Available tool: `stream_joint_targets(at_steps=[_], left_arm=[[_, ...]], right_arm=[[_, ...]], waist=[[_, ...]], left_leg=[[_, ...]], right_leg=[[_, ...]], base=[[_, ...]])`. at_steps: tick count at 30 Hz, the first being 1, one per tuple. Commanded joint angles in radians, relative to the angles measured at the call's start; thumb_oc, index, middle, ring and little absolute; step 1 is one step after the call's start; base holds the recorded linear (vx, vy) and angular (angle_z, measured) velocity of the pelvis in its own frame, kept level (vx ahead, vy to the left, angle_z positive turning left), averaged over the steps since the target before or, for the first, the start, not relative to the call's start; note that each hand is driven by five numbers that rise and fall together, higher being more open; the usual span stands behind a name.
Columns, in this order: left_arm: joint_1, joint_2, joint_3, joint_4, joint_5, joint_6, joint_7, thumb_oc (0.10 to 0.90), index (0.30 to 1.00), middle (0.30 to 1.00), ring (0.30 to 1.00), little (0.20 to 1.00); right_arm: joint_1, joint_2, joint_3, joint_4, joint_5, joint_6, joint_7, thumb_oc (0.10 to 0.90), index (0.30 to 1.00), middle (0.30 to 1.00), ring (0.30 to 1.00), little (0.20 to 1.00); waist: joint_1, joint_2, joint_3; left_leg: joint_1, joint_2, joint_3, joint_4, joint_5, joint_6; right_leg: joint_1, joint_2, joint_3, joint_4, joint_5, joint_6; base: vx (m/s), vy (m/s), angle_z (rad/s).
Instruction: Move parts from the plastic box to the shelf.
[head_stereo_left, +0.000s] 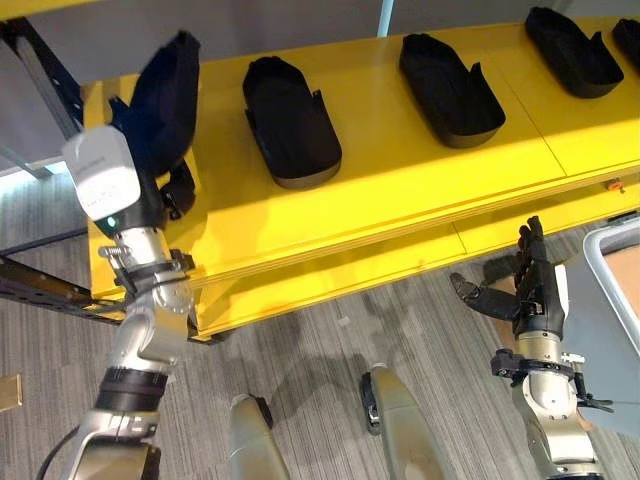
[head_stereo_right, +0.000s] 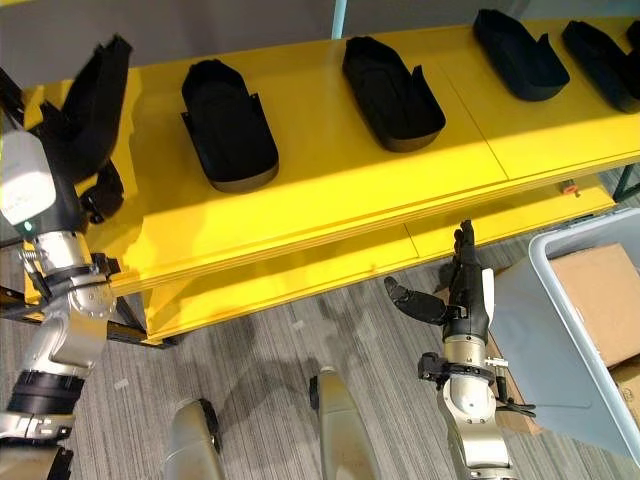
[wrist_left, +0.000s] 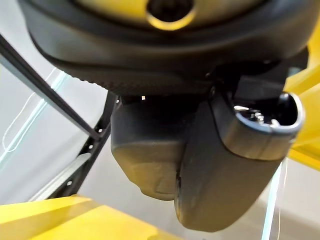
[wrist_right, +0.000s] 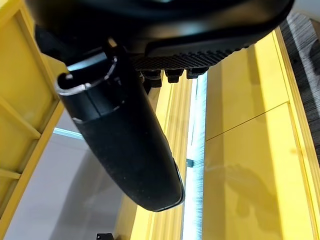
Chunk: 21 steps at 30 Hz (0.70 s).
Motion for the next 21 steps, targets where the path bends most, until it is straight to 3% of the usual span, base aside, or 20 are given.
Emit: stream_joint_targets(at_steps=[1, 13, 21], left_arm=[[-0.199, 0.074, -0.009, 0.001, 0.014, -0.014, 0.150, 0.400, 0.300, 0.300, 0.300, 0.300], [-0.283, 0.101, -0.025, 0.075, -0.029, 0.010, 0.197, 0.400, 0.300, 0.300, 0.300, 0.300], [-0.306, 0.134, -0.077, 0.140, -0.009, 0.027, 0.142, 0.400, 0.300, 0.300, 0.300, 0.300]], right_arm=[[-0.045, -0.045, -0.033, -0.129, -0.012, -0.117, -0.030, 0.900, 1.000, 1.000, 1.000, 1.000], [-0.035, -0.059, -0.026, -0.141, -0.025, -0.122, -0.028, 0.900, 1.000, 1.000, 1.000, 1.000], [-0.042, -0.070, -0.023, -0.128, -0.027, -0.111, -0.023, 0.900, 1.000, 1.000, 1.000, 1.000]], waist=[[-0.022, 0.024, -0.079], [-0.031, 0.019, -0.098], [-0.031, 0.015, -0.097]], left_leg=[[0.052, 0.023, 0.019, 0.009, -0.049, 0.064], [0.038, 0.025, 0.014, -0.014, -0.037, 0.060], [0.036, 0.025, 0.012, -0.011, -0.039, 0.062]], right_leg=[[0.102, -0.007, 0.043, -0.129, 0.012, -0.007], [0.104, -0.005, 0.032, -0.155, 0.023, -0.001], [0.103, -0.006, 0.029, -0.150, 0.020, 0.000]], base=[[0.03, -0.028, -0.05], [0.01, -0.004, 0.01], [0.01, 0.001, 0.01]])
